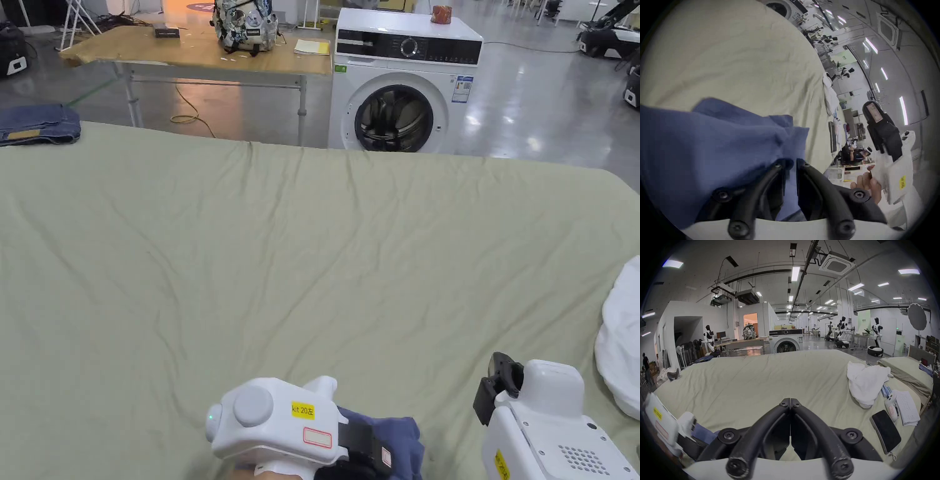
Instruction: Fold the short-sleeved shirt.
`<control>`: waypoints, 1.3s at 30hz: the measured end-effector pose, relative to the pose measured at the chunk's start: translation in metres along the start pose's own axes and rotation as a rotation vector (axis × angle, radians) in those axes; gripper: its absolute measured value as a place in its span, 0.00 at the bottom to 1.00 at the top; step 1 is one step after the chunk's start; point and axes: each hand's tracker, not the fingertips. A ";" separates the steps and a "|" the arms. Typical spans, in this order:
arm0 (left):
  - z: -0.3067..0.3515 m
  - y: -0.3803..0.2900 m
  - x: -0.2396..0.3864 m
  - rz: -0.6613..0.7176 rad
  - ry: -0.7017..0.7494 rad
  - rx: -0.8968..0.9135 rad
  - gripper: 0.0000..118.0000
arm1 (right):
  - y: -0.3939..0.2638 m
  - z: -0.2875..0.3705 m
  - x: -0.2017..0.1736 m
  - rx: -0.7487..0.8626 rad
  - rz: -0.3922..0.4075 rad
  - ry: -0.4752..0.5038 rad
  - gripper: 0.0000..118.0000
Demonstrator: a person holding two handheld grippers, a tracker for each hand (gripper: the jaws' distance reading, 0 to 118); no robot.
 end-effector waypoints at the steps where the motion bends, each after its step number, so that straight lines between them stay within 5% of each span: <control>1: -0.009 -0.001 -0.003 0.023 -0.006 -0.015 0.07 | 0.000 0.000 0.001 -0.001 -0.001 0.000 0.00; 12: 0.005 -0.003 0.015 -0.092 0.084 0.037 0.00 | 0.009 0.001 0.001 0.027 0.010 -0.007 0.00; 29: 0.185 -0.050 0.051 -0.595 0.711 1.085 0.00 | 0.035 0.000 -0.025 0.140 0.048 0.018 0.00; 39: 0.192 -0.062 0.051 -0.646 0.872 1.219 0.00 | 0.048 -0.003 -0.040 0.230 0.074 -0.003 0.00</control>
